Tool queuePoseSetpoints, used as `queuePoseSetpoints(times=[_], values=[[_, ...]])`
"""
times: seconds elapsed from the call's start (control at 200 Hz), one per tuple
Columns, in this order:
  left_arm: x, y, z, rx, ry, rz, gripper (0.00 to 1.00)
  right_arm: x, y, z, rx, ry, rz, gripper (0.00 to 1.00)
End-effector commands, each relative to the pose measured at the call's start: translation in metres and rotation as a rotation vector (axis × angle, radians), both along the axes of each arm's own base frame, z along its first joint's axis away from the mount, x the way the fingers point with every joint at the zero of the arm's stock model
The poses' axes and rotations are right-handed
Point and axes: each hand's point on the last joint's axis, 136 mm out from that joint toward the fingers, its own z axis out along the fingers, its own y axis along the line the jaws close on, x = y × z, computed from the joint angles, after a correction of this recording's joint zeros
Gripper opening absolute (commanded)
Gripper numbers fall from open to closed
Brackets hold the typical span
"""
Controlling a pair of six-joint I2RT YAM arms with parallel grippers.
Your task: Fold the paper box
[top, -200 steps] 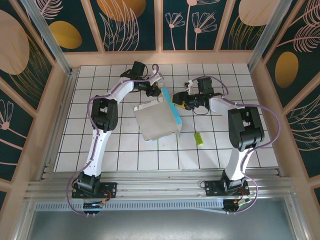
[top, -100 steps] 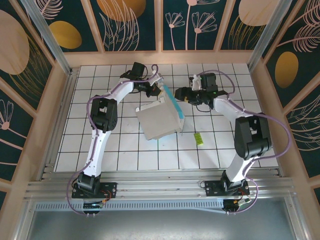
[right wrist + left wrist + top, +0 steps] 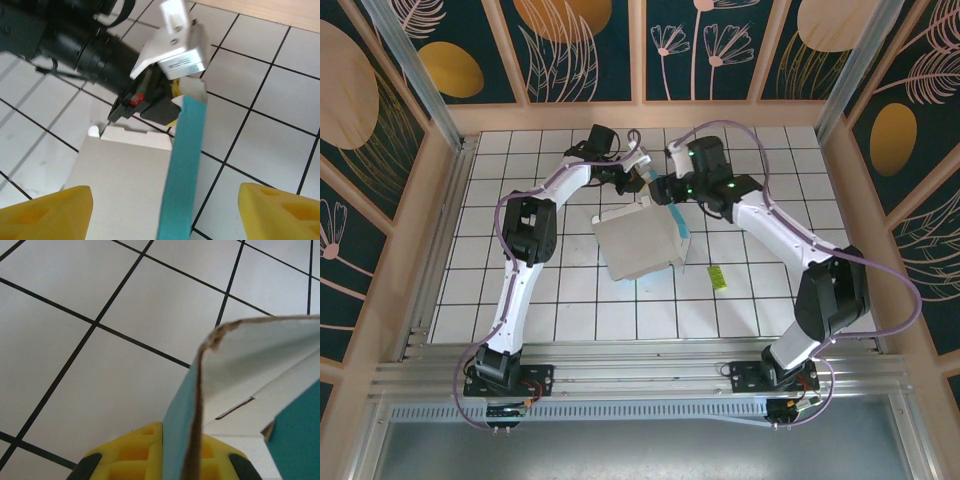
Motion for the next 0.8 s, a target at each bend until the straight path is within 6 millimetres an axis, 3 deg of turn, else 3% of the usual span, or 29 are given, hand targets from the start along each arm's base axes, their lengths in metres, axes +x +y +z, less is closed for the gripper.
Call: queuePoseSetpoints(times=[0.0, 0.2, 0.365, 0.591, 0.796], values=[[-0.005, 0.000, 0.011, 0.010, 0.011, 0.016, 0.00, 0.000, -0.016, -0.030, -0.241, -0.002, -0.049, 0.76], [-0.007, 0.002, 0.009, 0.023, 0.023, 0.024, 0.00, 0.008, -0.027, -0.040, -0.443, -0.073, -0.128, 0.64], [-0.008, 0.003, 0.010, 0.025, 0.027, 0.028, 0.00, 0.011, -0.027, -0.039, -0.466, -0.105, -0.136, 0.38], [-0.010, 0.000, 0.018, -0.002, 0.080, 0.066, 0.00, 0.010, -0.024, -0.043, -0.495, -0.132, -0.106, 0.15], [-0.023, -0.009, 0.030, -0.086, 0.186, 0.086, 0.02, 0.009, -0.023, -0.048, -0.519, -0.160, -0.065, 0.10]])
